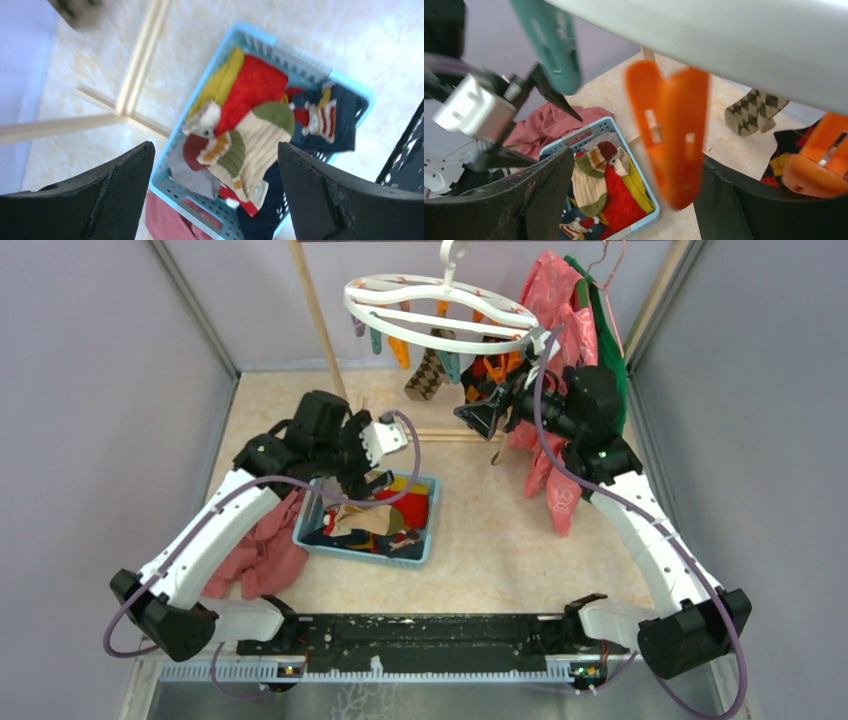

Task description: Remove the socks clipped to the hanger

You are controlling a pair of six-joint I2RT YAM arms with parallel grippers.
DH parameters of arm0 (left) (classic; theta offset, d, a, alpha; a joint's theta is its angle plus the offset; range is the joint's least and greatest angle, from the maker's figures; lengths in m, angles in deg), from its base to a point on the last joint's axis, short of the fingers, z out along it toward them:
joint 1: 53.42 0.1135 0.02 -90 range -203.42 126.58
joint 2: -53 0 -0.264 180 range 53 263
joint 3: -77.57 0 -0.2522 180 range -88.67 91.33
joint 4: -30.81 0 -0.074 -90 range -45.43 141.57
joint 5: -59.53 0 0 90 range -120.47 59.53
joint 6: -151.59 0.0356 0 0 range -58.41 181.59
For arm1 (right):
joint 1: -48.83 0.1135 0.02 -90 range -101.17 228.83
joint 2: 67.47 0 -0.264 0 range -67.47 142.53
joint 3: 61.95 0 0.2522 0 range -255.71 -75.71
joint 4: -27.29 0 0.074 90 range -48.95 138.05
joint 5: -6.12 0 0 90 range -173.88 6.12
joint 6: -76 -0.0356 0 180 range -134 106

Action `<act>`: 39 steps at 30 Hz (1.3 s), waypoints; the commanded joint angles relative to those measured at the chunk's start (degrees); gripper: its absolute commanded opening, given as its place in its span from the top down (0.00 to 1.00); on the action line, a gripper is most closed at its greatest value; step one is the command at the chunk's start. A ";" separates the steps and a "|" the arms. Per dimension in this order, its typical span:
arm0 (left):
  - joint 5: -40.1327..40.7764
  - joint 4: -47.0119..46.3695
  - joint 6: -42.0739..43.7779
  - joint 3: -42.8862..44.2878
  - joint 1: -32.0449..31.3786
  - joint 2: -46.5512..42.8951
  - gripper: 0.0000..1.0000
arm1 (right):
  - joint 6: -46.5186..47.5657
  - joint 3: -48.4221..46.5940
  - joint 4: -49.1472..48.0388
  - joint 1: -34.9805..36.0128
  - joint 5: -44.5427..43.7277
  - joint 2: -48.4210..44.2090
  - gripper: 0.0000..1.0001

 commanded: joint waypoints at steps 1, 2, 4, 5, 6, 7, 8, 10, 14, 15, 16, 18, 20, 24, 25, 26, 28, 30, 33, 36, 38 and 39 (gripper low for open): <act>-8.85 -0.48 -3.43 10.10 0.17 -2.30 0.02 | 5.82 -3.72 1.68 -1.55 4.62 -2.44 0.18; -8.99 -2.23 -4.33 11.45 0.17 -2.45 0.02 | 6.33 -3.65 1.72 -2.01 5.29 -2.63 0.18; -8.20 -6.72 -6.11 13.80 0.14 -2.37 0.02 | 6.66 -3.04 1.33 -3.06 7.25 -3.02 0.18; -7.59 -8.65 -6.96 14.81 0.15 -2.18 0.03 | 6.84 -2.83 1.14 -3.96 8.58 -3.34 0.18; -7.02 -10.43 -7.86 15.70 0.14 -1.99 0.04 | 7.11 -2.67 1.08 -4.61 9.73 -3.61 0.18; -5.93 -12.74 -9.04 16.38 0.17 -1.83 0.04 | 7.66 -2.59 1.28 -5.16 10.92 -3.98 0.18; -4.84 -15.14 -10.33 16.71 0.10 -1.75 0.05 | 8.47 -2.58 1.81 -5.69 11.90 -4.30 0.18; -1.84 -19.96 -12.91 17.09 0.13 -1.83 0.08 | 10.53 -2.55 3.00 -6.75 14.05 -4.92 0.18; 8.33 -25.18 -17.49 19.66 0.15 0.39 0.11 | 13.89 -2.09 5.06 -9.72 16.58 -6.07 0.17; 9.67 -26.53 -18.03 19.83 0.17 0.75 0.11 | 14.73 -2.05 5.63 -10.38 16.97 -6.29 0.17; 11.29 -27.52 -18.85 20.21 0.17 1.39 0.12 | 15.32 -2.06 6.16 -11.07 17.23 -6.41 0.17; 12.84 -29.69 -20.41 21.26 0.10 2.88 0.15 | 16.21 -2.05 6.83 -12.27 17.89 -6.43 0.17; 13.89 -32.06 -21.69 22.47 0.11 4.38 0.17 | 16.29 -1.89 6.83 -13.26 18.17 -6.30 0.17; 16.12 -35.17 -23.25 25.19 0.16 7.55 0.21 | 19.02 -2.16 9.43 -14.63 17.86 -6.40 0.17; 16.61 -35.73 -23.40 25.72 0.24 8.41 0.21 | 20.60 -2.35 10.61 -14.69 17.37 -6.56 0.17; 17.06 -36.24 -23.27 26.11 0.26 9.04 0.22 | 22.02 -2.54 11.90 -14.71 16.75 -6.73 0.17; 18.63 -37.14 -22.48 26.95 0.26 10.19 0.24 | 24.41 -2.81 13.71 -14.88 15.06 -6.94 0.17; 19.91 -37.82 -21.70 26.94 0.64 10.61 0.24 | 25.71 -3.24 14.79 -15.07 11.66 -7.11 0.17; 20.54 -38.94 -21.05 25.98 1.97 10.64 0.25 | 25.95 -4.51 15.53 -15.45 5.87 -7.00 0.17; 20.14 -40.22 -21.27 24.50 4.00 10.37 0.26 | 25.60 -5.79 16.22 -16.35 2.32 -7.07 0.18; 19.43 -40.83 -21.74 23.43 5.31 10.10 0.27 | 25.51 -6.21 16.80 -17.09 1.91 -7.52 0.18; 18.94 -41.11 -21.92 22.96 5.83 10.01 0.27 | 25.59 -6.49 17.26 -17.37 1.50 -7.73 0.18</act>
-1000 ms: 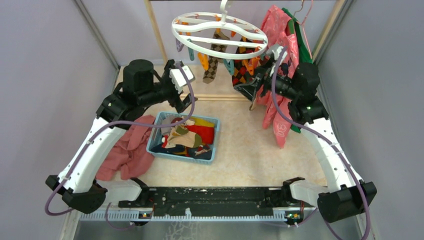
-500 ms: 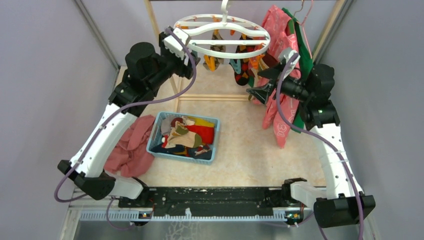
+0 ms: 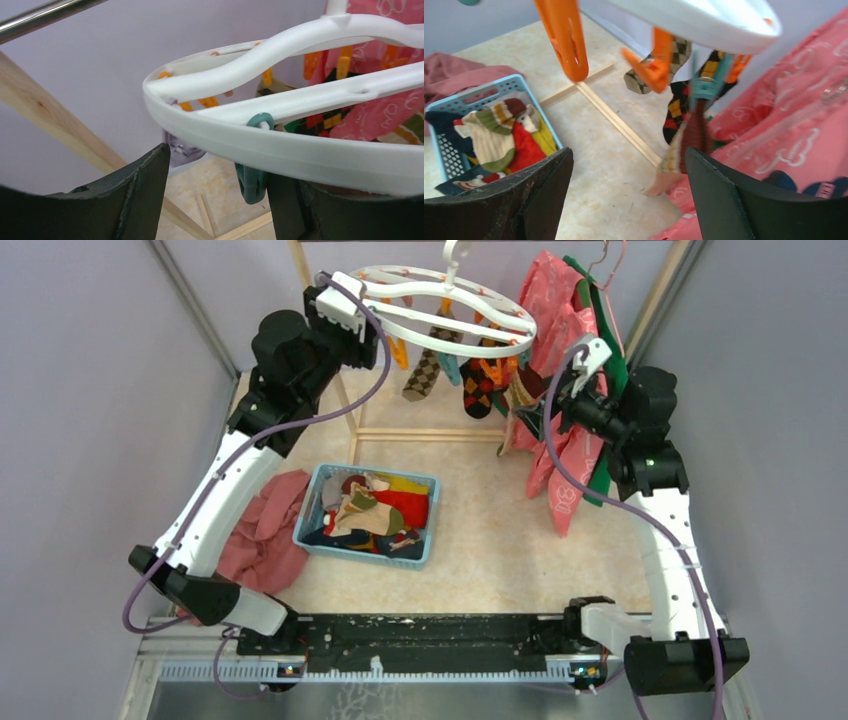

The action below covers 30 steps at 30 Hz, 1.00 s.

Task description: Remove the socks clipped to the hanger

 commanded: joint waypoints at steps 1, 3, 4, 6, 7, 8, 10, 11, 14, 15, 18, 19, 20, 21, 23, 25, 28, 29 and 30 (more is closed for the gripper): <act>-0.09 -4.16 -0.92 -2.02 2.70 -0.95 0.27 | 1.36 -4.36 0.47 -1.73 -4.69 -2.33 0.18; -0.67 -4.75 -1.13 -2.84 3.77 -1.06 0.27 | 1.95 -5.05 1.52 -1.96 -5.50 -2.60 0.18; -0.96 -5.10 -1.30 -3.24 4.28 -1.10 0.28 | 2.02 -5.34 1.70 -2.09 -5.65 -2.66 0.18; -1.85 -5.63 -1.76 -4.04 5.40 -1.24 0.28 | 2.01 -5.21 1.51 -2.06 -4.80 -2.47 0.18; -2.39 -5.99 -1.93 -4.39 5.80 -1.29 0.28 | 1.46 -4.86 0.73 -2.06 -4.42 -2.20 0.18; -2.77 -6.14 -2.26 -4.72 6.24 -1.41 0.28 | 0.18 -4.41 -0.36 -2.12 -4.23 -1.73 0.18; -3.29 -6.33 -2.29 -5.44 6.52 -1.87 0.28 | -2.01 -3.72 -2.42 -2.07 -3.77 -0.77 0.18; -3.66 -6.37 -2.29 -6.02 6.56 -2.16 0.27 | -2.94 -3.47 -3.50 -2.07 -3.69 -0.33 0.18; -4.80 -6.27 -1.64 -7.53 6.65 -3.02 0.24 | -4.17 -3.43 -5.43 -2.06 -5.58 1.04 0.18; -5.07 -6.05 -1.38 -7.98 6.65 -3.24 0.23 | -4.14 -3.53 -5.70 -2.06 -6.33 1.55 0.18; -6.00 -5.38 -0.91 -9.05 6.74 -4.02 0.20 | -4.19 -3.91 -6.55 -1.98 -7.65 2.76 0.19; -6.32 -5.02 -0.87 -9.20 6.74 -4.28 0.19 | -4.14 -3.79 -6.92 -1.97 -8.50 3.23 0.20; -6.66 -4.52 -0.79 -9.31 6.76 -4.47 0.18 | -3.95 -3.70 -7.25 -1.97 -9.18 3.73 0.22; -7.10 -4.04 -0.62 -9.29 6.74 -4.73 0.17 | -3.62 -3.65 -7.61 -1.91 -9.86 4.12 0.23; -7.93 -2.55 -0.26 -9.23 6.76 -5.34 0.16 | -2.38 -3.64 -7.98 -1.19 -12.67 4.95 0.24; -8.02 -0.81 0.13 -9.36 6.75 -6.08 0.14 | 0.13 -4.13 -7.66 0.23 -15.98 6.11 0.27; -7.99 0.74 0.70 -9.85 6.75 -7.45 0.13 | 3.88 -4.86 -6.98 2.63 -20.35 7.91 0.33; -8.03 1.12 0.83 -10.06 6.74 -7.85 0.13 | 4.05 -4.74 -7.34 3.02 -21.06 8.26 0.37; -8.03 1.46 0.94 -10.30 6.75 -8.20 0.13 | 3.74 -4.46 -7.98 3.05 -21.05 8.47 0.41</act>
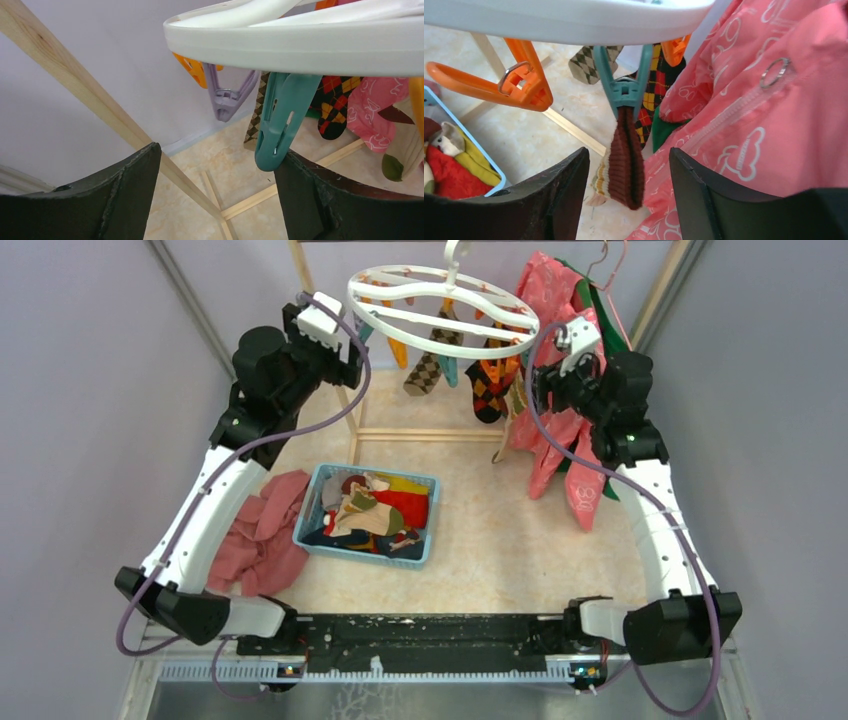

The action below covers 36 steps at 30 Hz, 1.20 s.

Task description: Remove the socks clipped to the hanger

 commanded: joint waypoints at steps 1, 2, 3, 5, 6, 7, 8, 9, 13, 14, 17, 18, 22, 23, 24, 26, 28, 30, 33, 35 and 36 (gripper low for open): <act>-1.08 2.32 1.46 -1.05 0.14 -3.06 0.13 | 2.91 -1.64 -4.46 1.84 -4.85 1.26 0.45; -1.00 2.71 1.65 -1.20 0.14 -3.31 0.13 | 2.53 -1.19 -4.95 1.88 -3.93 1.11 0.51; -1.06 3.06 2.00 -1.42 0.18 -3.67 0.13 | 2.13 -0.67 -5.72 1.86 -2.91 0.81 0.58; -1.08 3.92 2.62 -2.01 0.14 -4.42 0.12 | 1.33 0.43 -6.95 1.84 -0.64 0.01 0.74; -1.08 4.45 2.94 -2.31 0.21 -4.83 0.11 | 0.89 0.69 -7.22 1.85 0.35 -0.40 0.80; -1.08 5.22 3.40 -2.75 0.15 -5.29 0.11 | 0.42 0.82 -7.19 1.84 1.34 -0.76 0.85; -1.08 5.82 3.77 -3.37 0.20 -5.76 0.10 | 0.00 0.82 -7.02 1.84 2.53 -1.06 0.89; -1.04 6.77 4.15 -4.23 0.17 -6.32 0.09 | -0.31 0.89 -6.77 1.86 4.43 -1.34 0.93; -7.23 9.68 6.32 -9.33 0.17 -8.78 0.07 | -1.92 1.22 -5.43 1.88 9.21 -2.82 1.00; -9.25 10.42 6.93 -10.48 0.17 -9.53 0.07 | -1.98 1.23 -4.91 1.84 10.32 -3.17 1.00; -17.08 12.73 8.95 -13.25 0.15 -10.87 0.07 | -1.91 1.57 -3.44 1.57 14.78 -4.27 1.00; -20.12 13.44 9.27 -13.94 0.14 -11.16 0.07 | -1.86 1.80 -2.98 1.32 17.13 -4.66 1.00; -34.01 14.24 9.60 -16.50 0.14 -11.10 0.10 | -1.76 2.79 -1.99 0.64 25.68 -5.79 1.00; -36.77 13.82 9.28 -17.04 0.14 -10.74 0.10 | -1.99 3.05 -1.94 0.60 27.43 -5.93 1.00; -39.58 13.13 8.76 -17.60 0.06 -10.32 0.11 | -2.31 3.30 -2.07 0.55 28.81 -5.99 1.00; -43.59 10.51 7.04 -18.60 -0.13 -9.46 0.12 | -3.55 3.81 -2.95 0.52 31.89 -6.09 1.00; -46.98 7.66 5.29 -19.08 -0.57 -8.13 0.13 | -5.20 4.29 -4.34 0.52 34.74 -6.02 1.00; -49.03 4.64 3.20 -19.14 -1.29 -6.56 0.15 | -7.33 4.75 -6.30 0.45 37.23 -5.85 1.00; -51.25 -0.51 0.53 -18.83 -3.19 -4.03 0.16 | -10.89 5.46 -9.53 0.43 40.84 -5.44 1.00; -52.11 -2.81 -0.59 -18.08 -4.69 -2.17 0.16 | -14.67 6.21 -12.91 0.43 42.92 -5.26 1.00; -52.50 -3.86 -0.88 -17.63 -5.37 -1.11 0.16 | -16.82 6.88 -15.22 0.43 44.20 -5.09 1.00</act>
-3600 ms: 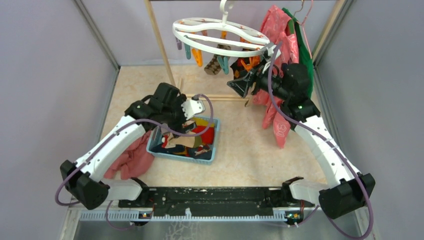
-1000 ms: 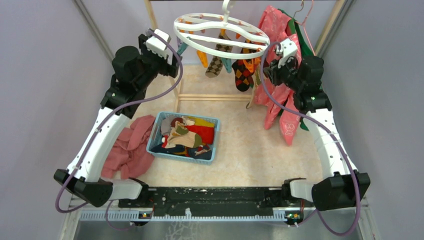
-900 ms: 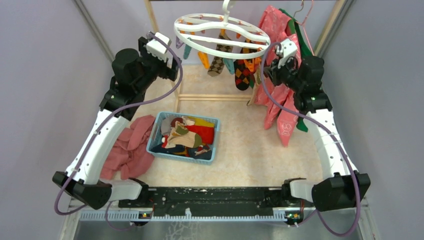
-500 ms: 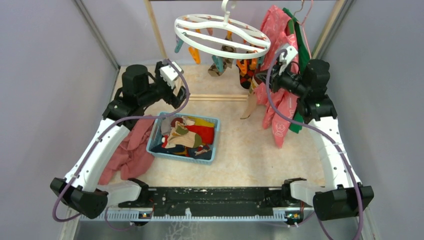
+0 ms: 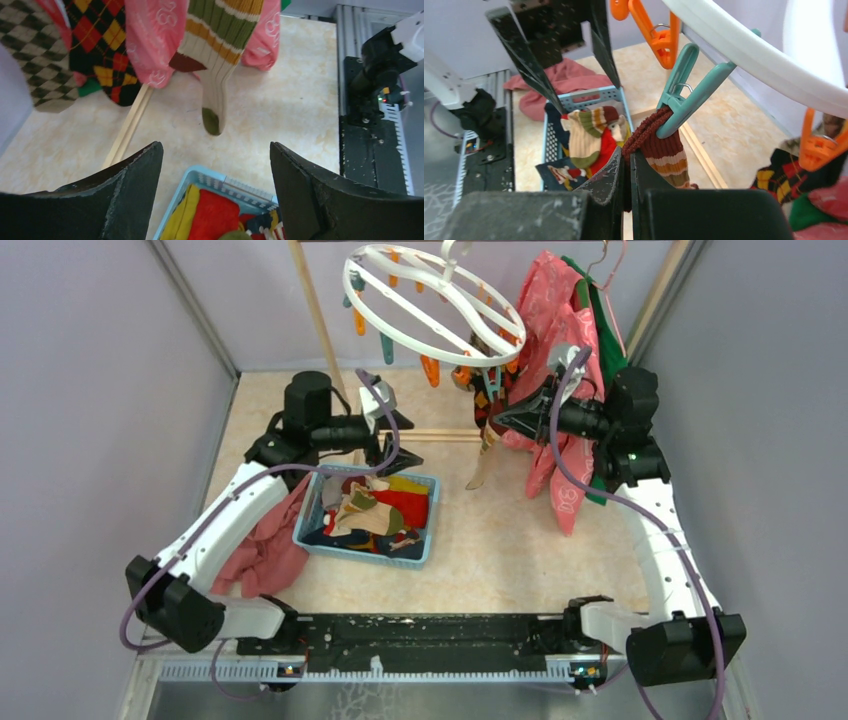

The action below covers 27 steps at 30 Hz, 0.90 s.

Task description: Remove the socks clipped to the hanger

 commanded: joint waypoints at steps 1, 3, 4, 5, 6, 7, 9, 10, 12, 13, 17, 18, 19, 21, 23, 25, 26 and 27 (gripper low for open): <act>-6.68 -8.74 -3.73 1.81 -3.12 4.09 0.15 | -10.04 1.50 -11.90 -0.35 9.03 -0.36 1.00; -7.46 -11.28 -4.68 2.88 -4.07 6.12 0.13 | -14.97 2.75 -17.35 -0.35 10.65 0.03 1.00; -7.76 -12.41 -5.21 3.48 -4.58 7.14 0.13 | -17.79 3.44 -20.41 -0.36 11.20 0.21 1.00; -8.01 -13.34 -5.73 3.94 -4.98 8.16 0.12 | -20.42 4.03 -23.33 -0.35 11.67 0.33 1.00; -8.10 -14.23 -6.16 4.37 -5.39 9.15 0.12 | -22.74 4.60 -26.23 -0.35 11.89 0.57 1.00; -8.02 -15.27 -6.76 4.69 -5.93 10.02 0.12 | -24.79 5.11 -28.41 -0.35 12.05 0.77 1.00; -7.72 -17.95 -8.08 4.82 -6.86 11.46 0.12 | -28.33 5.78 -32.15 -0.28 12.22 1.20 1.00; -7.41 -19.46 -9.03 4.71 -7.32 11.96 0.12 | -29.62 5.99 -34.15 -0.27 12.24 1.39 1.00; -7.26 -21.68 -10.25 4.86 -8.09 13.24 0.13 | -31.82 6.38 -36.67 -0.07 12.19 1.76 1.00; -6.89 -22.36 -10.58 5.00 -8.52 13.72 0.13 | -32.62 6.46 -37.66 -0.06 12.14 2.01 1.00; -5.43 -23.57 -10.86 5.69 -10.54 15.52 0.18 | -33.34 6.42 -38.44 0.42 11.27 2.54 1.00; -4.95 -23.69 -10.92 5.76 -11.00 15.91 0.21 | -33.35 6.49 -38.36 0.56 10.88 2.67 1.00; -4.28 -23.82 -11.03 5.67 -11.46 16.15 0.23 | -33.34 6.45 -38.33 0.56 10.54 2.77 1.00; -3.12 -24.31 -11.91 5.36 -11.99 16.47 0.29 | -33.17 6.44 -37.76 0.64 9.45 3.06 1.00; -2.20 -25.13 -12.63 4.81 -12.23 16.49 0.40 | -32.06 6.21 -35.86 0.79 8.08 3.15 1.00; -1.15 -25.19 -12.83 4.66 -12.56 16.52 0.49 | -30.26 5.78 -33.18 1.03 7.12 3.27 1.00; -0.64 -25.00 -12.83 4.85 -12.68 16.64 0.52 | -29.44 5.52 -31.99 1.17 6.65 3.27 1.00; -0.33 -24.78 -12.83 5.20 -12.80 16.69 0.56 | -28.79 5.31 -31.05 1.26 6.01 3.28 1.00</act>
